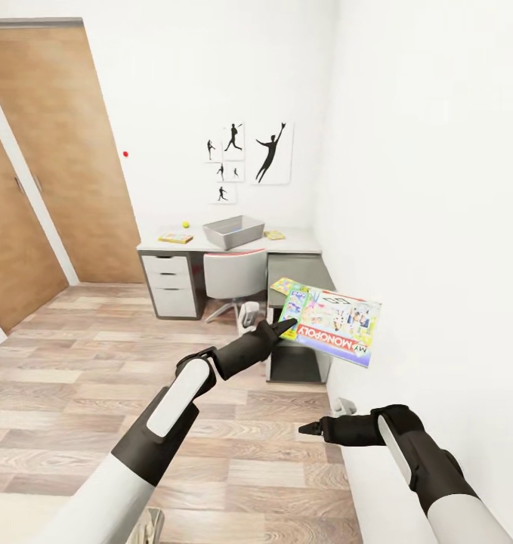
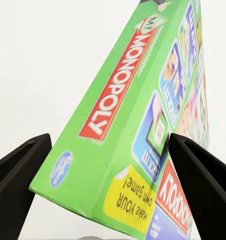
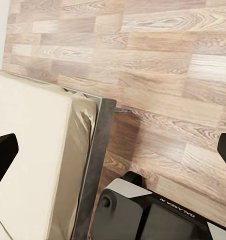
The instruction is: Put all the toys in the child's room - the three board games (two on the bed and one on the table), the two jigsaw puzzles on the table, and the tennis ball on the table - inside the toy box on the table in the child's room.
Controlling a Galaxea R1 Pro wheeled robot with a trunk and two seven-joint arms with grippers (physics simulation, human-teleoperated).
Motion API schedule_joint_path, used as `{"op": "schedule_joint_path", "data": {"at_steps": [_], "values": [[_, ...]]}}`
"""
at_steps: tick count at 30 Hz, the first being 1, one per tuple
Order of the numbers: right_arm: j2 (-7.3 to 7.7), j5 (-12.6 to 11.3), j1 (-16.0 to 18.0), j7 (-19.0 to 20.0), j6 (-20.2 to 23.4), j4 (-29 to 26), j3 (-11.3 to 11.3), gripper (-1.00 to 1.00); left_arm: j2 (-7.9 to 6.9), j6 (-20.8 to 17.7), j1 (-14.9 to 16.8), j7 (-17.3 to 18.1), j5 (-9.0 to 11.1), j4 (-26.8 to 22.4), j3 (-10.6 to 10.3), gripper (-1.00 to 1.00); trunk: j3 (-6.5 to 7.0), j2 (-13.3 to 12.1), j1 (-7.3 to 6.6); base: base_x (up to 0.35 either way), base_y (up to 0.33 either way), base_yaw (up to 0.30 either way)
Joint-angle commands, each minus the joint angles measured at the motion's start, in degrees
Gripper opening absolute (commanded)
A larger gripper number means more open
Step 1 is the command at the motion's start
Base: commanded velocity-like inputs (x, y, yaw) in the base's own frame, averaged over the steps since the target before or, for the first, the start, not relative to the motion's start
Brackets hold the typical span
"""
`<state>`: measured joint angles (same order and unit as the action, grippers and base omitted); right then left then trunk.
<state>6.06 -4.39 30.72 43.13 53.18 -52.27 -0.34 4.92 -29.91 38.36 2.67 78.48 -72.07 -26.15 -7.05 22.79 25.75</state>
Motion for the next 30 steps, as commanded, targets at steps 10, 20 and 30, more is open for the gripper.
{"op": "schedule_joint_path", "data": {"at_steps": [10,20,30], "values": [[0.02,-0.62,-0.02,-0.04,0.38,-0.09,-0.16,1.00,0.00,-0.15,-0.01,-0.02,0.10,0.00,0.03,-1.00,-0.12,0.13,0.04,0.000,0.056,-0.085],[0.04,-0.87,-0.04,0.01,0.41,-0.12,-0.26,1.00,0.00,-0.15,0.02,-0.03,0.09,0.00,0.04,-1.00,-0.12,0.13,0.04,0.000,0.006,-0.084],[0.06,-0.97,-0.04,0.09,0.50,-0.12,-0.28,1.00,0.00,-0.15,0.01,0.03,0.09,-0.03,0.04,-1.00,-0.12,0.13,0.04,0.000,0.001,-0.012]]}}
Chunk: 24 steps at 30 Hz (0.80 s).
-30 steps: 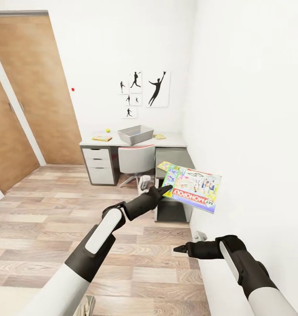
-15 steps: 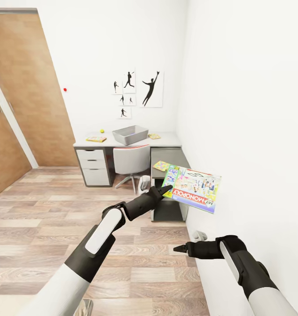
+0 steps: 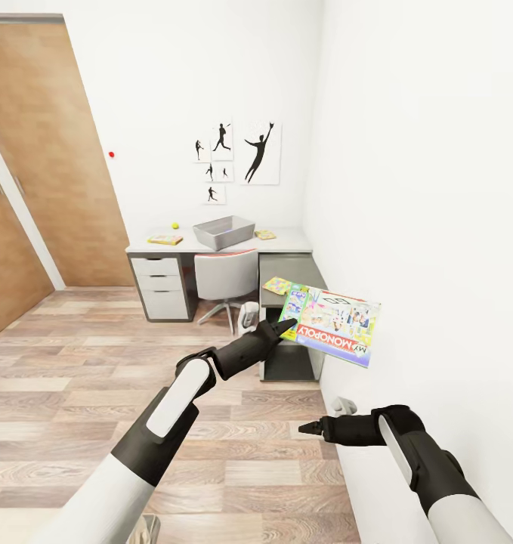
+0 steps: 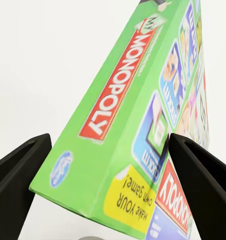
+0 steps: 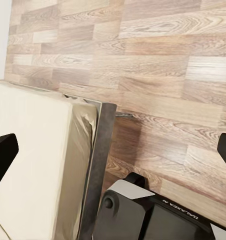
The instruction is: Put all the toys in the child's room - the three board games (two on the bed and one on the table), the two jigsaw puzzles on the table, and the tennis ball on the table - inside the toy box on the table in the child's room.
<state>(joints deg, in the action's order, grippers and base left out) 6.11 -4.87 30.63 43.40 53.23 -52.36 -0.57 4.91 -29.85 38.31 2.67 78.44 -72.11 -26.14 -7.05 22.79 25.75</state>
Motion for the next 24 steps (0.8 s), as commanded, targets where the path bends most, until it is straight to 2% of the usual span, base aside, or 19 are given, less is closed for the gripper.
{"op": "schedule_joint_path", "data": {"at_steps": [1,14,24], "values": [[0.00,-0.49,0.04,-0.17,0.46,-0.02,-0.05,1.00,0.02,-0.21,0.06,0.03,0.13,0.02,0.04,-1.00,-0.12,0.12,0.04,0.000,0.000,-0.031],[-0.02,-0.43,0.03,-0.23,0.41,-0.03,-0.04,1.00,-0.04,-0.12,0.03,0.06,0.01,-0.25,0.02,-1.00,-0.12,0.12,0.04,0.028,0.000,-0.061],[0.02,-0.41,0.04,-0.29,0.39,-0.03,-0.04,1.00,-0.04,-0.13,0.01,-0.02,-0.63,-0.59,-0.11,-1.00,-0.12,0.12,0.04,0.253,0.000,-0.011]]}}
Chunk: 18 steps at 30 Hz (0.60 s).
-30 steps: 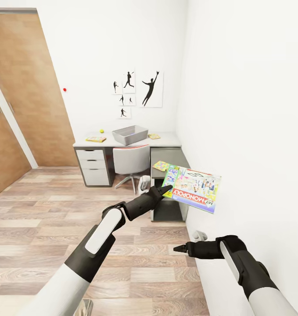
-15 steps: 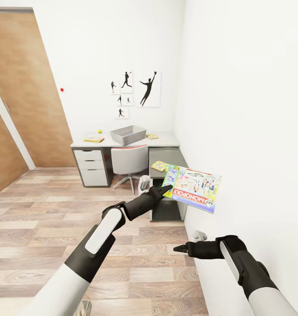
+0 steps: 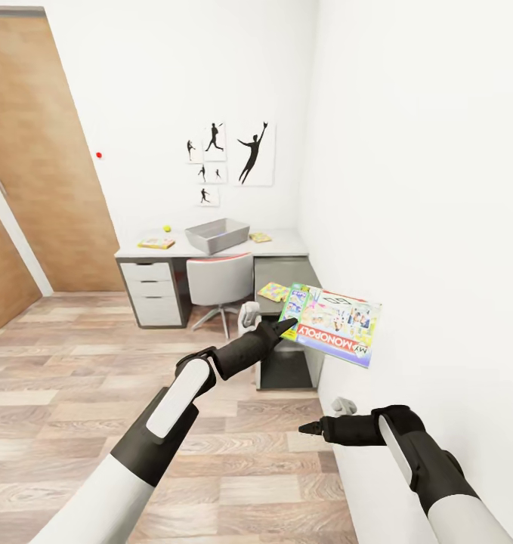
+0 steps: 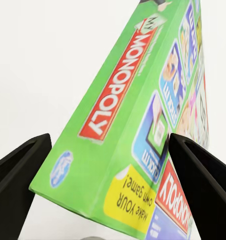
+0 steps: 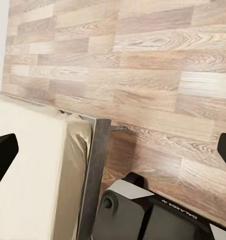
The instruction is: Put all the toys in the child's room - the three board games (two on the bed and one on the table), the two jigsaw puzzles on the table, and the tennis ball on the table - inside the toy box on the table in the child's room.
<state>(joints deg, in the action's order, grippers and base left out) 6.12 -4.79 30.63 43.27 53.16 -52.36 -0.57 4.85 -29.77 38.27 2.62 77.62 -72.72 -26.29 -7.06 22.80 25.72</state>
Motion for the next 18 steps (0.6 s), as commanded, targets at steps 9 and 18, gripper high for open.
{"op": "schedule_joint_path", "data": {"at_steps": [9,18], "values": [[0.08,-0.48,-0.02,-0.15,0.47,-0.13,-0.05,1.00,0.06,-0.28,0.05,0.01,0.07,0.17,0.02,-1.00,-0.12,0.12,0.06,0.321,0.000,-0.002],[0.24,-0.53,-0.10,-0.12,0.57,-0.53,-0.05,1.00,0.05,-0.29,0.05,0.01,0.09,0.35,0.01,-1.00,-0.12,0.12,0.06,0.332,0.000,0.000]]}}
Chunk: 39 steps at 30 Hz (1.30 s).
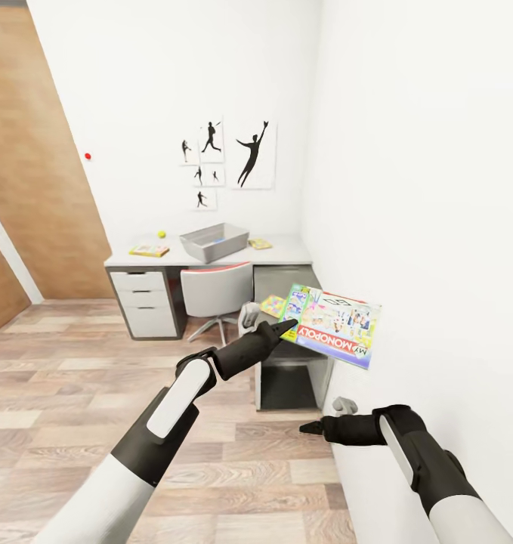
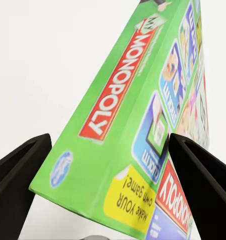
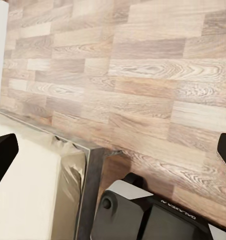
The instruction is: Put all the toys in the child's room - the three board games (two on the bed and one on the table), the two jigsaw puzzles on the table, and the tennis ball on the table - inside the toy box on the table in the child's room.
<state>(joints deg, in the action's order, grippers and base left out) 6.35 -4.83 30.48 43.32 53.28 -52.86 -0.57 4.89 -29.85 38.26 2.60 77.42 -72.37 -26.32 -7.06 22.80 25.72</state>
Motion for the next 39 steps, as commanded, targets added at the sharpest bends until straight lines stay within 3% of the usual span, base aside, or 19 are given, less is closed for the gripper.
{"op": "schedule_joint_path", "data": {"at_steps": [1,39], "values": [[0.01,-0.49,0.04,-0.17,0.46,-0.03,-0.05,1.00,0.02,-0.21,0.06,0.03,0.30,0.00,0.04,-1.00,-0.12,0.12,0.07,0.333,0.000,0.000],[0.25,-0.53,0.00,0.00,0.59,-0.74,-0.05,1.00,-0.22,-0.21,0.06,0.24,0.46,-0.05,0.21,-1.00,-0.12,0.12,0.07,0.334,0.000,0.000]]}}
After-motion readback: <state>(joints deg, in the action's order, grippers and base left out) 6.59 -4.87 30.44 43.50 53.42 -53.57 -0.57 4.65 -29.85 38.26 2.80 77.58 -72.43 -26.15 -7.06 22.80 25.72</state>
